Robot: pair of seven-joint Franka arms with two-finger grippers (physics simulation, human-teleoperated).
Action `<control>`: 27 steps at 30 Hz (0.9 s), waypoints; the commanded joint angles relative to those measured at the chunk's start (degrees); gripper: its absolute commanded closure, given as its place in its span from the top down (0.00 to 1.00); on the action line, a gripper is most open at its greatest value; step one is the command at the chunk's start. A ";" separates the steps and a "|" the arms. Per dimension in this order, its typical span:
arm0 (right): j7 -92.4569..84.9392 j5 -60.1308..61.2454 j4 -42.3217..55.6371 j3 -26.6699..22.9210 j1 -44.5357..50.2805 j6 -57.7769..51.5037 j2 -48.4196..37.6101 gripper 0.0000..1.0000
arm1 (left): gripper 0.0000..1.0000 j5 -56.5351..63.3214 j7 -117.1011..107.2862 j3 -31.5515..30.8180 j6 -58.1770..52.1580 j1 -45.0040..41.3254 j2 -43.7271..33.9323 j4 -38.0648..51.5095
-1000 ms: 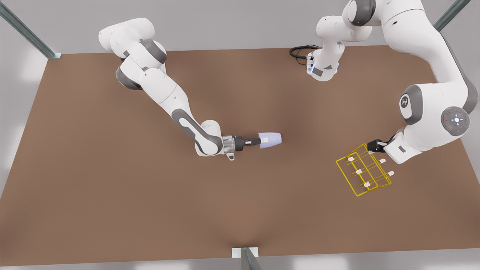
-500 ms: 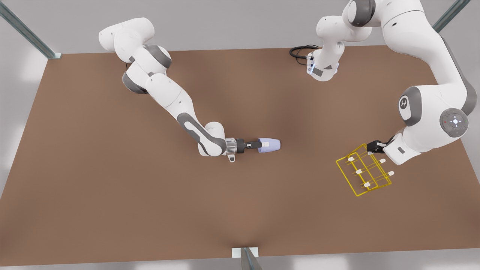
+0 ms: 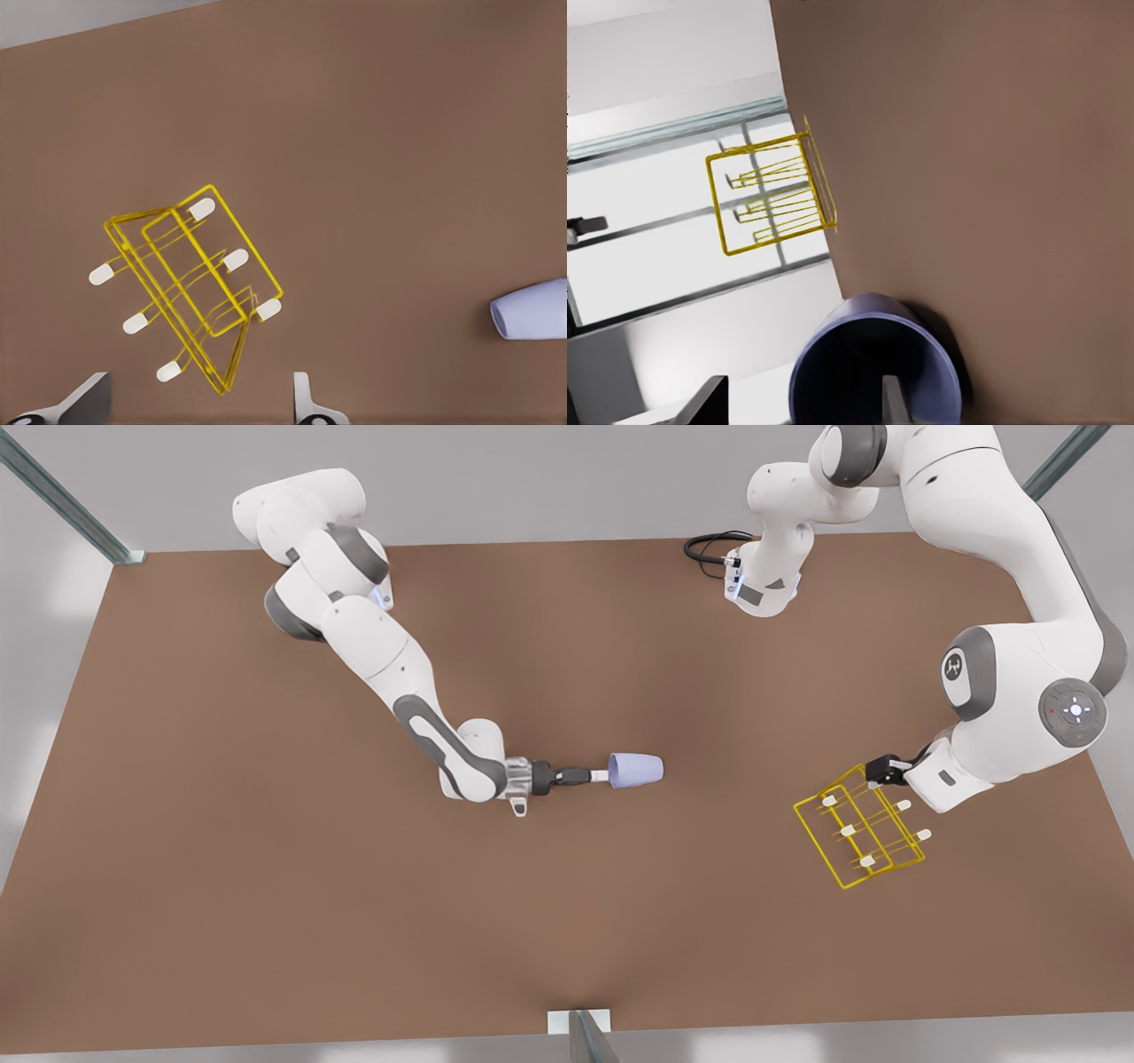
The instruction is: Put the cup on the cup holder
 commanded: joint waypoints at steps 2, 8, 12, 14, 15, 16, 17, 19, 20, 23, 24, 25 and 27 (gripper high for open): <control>-3.56 -0.06 -0.58 -0.10 -1.17 -2.71 -0.72 0.72 | 1.00 -0.58 -6.56 -0.22 -0.21 -0.38 -0.17 0.03; 0.39 -8.58 -8.49 -2.74 -6.44 -2.79 -11.26 0.72 | 1.00 -10.06 -62.27 -1.10 0.40 -4.86 -0.61 -0.76; 10.23 -37.93 -10.87 -16.36 -10.93 -14.13 -24.36 1.00 | 1.00 -13.40 -88.12 -1.19 20.09 -8.91 -9.04 -19.74; 14.71 -60.52 -9.99 -25.24 -12.16 -14.48 -31.74 1.00 | 1.00 -14.73 -91.64 -1.10 29.49 -11.01 -14.23 -31.16; 19.89 -71.93 -8.41 -25.24 -13.92 -15.89 -35.78 1.00 | 1.00 -14.64 -94.80 -1.02 32.92 -13.03 -14.76 -34.07; 31.40 -83.80 -5.16 -25.24 -14.45 -21.77 -40.00 1.00 | 1.00 -13.41 -93.14 -1.02 33.98 -14.09 -14.58 -35.39; 39.05 -93.57 -1.21 -25.07 -14.27 -30.64 -45.01 1.00 | 1.00 -11.56 -83.22 -1.02 33.89 -14.09 -15.19 -37.85; 46.98 -101.58 10.83 -24.10 -16.20 -43.31 -45.72 1.00 | 1.00 -11.56 -58.61 -1.02 32.66 -14.09 -16.78 -41.72; 46.10 -104.65 13.65 -21.03 -22.52 -43.14 -45.81 1.00 | 1.00 -11.56 -47.80 -1.02 30.55 -14.09 -16.78 -41.90; 46.28 -106.15 13.65 -17.77 -24.47 -43.58 -47.83 1.00 | 1.00 -8.13 -23.19 -1.10 28.00 -15.58 -15.90 -41.90; 46.54 -105.97 13.65 -17.86 -24.47 -43.23 -48.36 1.00 | 1.00 -8.13 -16.15 -1.02 27.47 -16.11 -14.93 -41.81; 47.41 -106.06 13.30 -17.77 -24.29 -43.05 -48.36 1.00 | 1.00 -7.96 -8.33 -1.02 27.39 -16.20 -13.79 -41.81; 47.68 -105.09 14.88 -18.12 -24.91 -42.78 -45.82 1.00 | 1.00 -0.59 0.45 -1.10 26.51 -16.99 -13.09 -41.81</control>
